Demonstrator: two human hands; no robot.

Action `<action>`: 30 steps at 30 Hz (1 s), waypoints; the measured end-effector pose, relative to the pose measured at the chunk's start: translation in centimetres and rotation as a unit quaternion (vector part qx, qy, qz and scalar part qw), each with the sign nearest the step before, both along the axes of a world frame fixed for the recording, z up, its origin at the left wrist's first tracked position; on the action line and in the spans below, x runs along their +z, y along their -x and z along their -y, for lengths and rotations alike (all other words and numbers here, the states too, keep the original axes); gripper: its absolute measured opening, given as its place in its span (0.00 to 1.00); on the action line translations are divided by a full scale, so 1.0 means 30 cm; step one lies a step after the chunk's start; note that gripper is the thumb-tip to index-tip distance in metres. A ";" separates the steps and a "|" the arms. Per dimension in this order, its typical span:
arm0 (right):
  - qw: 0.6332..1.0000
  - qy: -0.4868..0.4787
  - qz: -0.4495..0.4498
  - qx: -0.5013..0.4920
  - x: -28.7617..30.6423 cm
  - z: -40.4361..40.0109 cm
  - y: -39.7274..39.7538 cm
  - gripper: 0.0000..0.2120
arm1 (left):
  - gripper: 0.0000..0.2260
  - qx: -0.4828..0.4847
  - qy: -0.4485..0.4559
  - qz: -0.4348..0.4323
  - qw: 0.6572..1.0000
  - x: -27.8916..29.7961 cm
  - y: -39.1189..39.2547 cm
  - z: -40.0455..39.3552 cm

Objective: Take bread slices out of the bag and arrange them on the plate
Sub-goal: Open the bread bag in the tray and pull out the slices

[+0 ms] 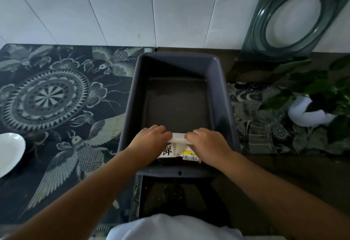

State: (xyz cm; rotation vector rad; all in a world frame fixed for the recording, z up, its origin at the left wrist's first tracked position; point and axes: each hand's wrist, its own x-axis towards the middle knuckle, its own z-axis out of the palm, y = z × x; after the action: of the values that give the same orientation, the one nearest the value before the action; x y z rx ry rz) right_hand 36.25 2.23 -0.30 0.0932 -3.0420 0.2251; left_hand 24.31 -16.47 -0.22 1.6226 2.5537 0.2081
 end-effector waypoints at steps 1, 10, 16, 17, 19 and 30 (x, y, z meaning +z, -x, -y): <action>1.000 0.007 0.000 -0.006 -0.004 0.011 -0.016 0.07 | 0.09 0.003 0.008 0.003 1.000 -0.008 -0.016 0.011; 0.999 -0.026 -0.047 0.005 0.017 0.031 -0.068 0.05 | 0.07 0.025 0.008 -0.045 0.999 0.022 -0.071 0.055; 0.998 0.013 -0.066 -0.018 0.028 0.029 -0.079 0.03 | 0.12 0.004 -0.008 -0.043 0.999 0.056 -0.079 0.071; 0.997 0.027 -0.064 -0.026 0.027 0.031 -0.077 0.02 | 0.16 0.003 -0.009 -0.045 0.999 0.058 -0.082 0.069; 0.997 0.045 -0.048 -0.044 0.021 0.037 -0.072 0.04 | 0.20 0.001 -0.019 -0.054 0.998 0.060 -0.096 0.059; 0.999 -0.017 -0.030 -0.015 0.040 0.054 -0.085 0.15 | 0.10 0.026 0.012 -0.038 0.999 0.037 -0.137 -0.002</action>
State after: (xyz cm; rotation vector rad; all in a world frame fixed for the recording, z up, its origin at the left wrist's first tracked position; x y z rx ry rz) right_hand 38.81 0.62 0.90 0.0550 -2.9857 0.1667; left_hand 28.43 -16.42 0.89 1.5858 2.6470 0.1218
